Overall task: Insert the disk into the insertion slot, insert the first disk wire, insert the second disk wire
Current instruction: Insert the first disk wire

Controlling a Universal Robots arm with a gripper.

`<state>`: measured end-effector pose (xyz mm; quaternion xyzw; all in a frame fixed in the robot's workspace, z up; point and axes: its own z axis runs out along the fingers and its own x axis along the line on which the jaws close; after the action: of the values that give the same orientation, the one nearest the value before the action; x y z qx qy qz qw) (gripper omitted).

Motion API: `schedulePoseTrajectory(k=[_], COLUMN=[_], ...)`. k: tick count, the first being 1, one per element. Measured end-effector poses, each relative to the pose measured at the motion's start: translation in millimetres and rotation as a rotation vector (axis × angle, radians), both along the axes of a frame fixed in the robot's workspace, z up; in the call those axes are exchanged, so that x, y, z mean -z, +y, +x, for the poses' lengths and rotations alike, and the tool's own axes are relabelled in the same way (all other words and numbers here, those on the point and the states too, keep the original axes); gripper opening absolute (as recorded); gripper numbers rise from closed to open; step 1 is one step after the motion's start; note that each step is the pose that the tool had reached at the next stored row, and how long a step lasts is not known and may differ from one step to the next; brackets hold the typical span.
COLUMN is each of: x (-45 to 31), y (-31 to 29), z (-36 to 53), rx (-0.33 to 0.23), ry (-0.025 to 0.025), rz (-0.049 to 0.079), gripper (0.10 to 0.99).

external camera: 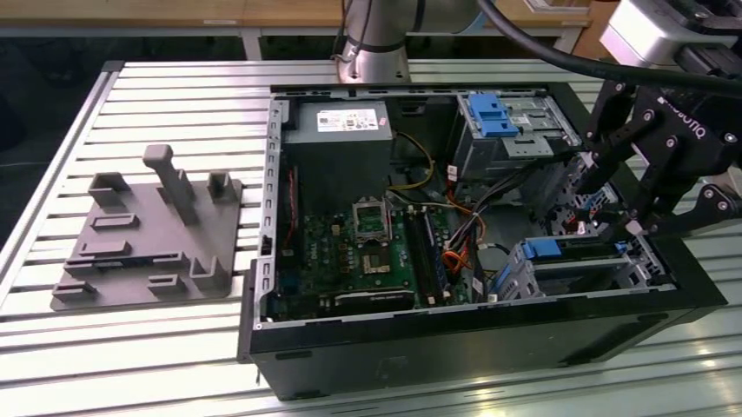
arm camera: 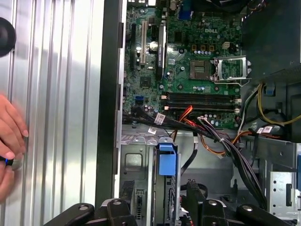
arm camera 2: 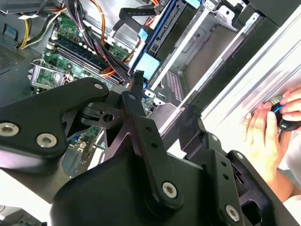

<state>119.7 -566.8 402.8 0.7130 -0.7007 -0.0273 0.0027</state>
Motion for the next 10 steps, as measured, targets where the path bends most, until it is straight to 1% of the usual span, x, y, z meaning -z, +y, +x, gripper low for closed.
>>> schedulePoseTrajectory(k=[4, 8, 10], x=[0.1, 0.9, 1.0], y=[0.0, 0.0, 2.0], z=[-0.1, -0.1, 0.2], rx=[0.001, 0.060, 0.064], ry=[0.0000, 0.0002, 0.0001], rz=[-0.003, -0.007, -0.013], gripper=[0.557, 0.557, 0.557])
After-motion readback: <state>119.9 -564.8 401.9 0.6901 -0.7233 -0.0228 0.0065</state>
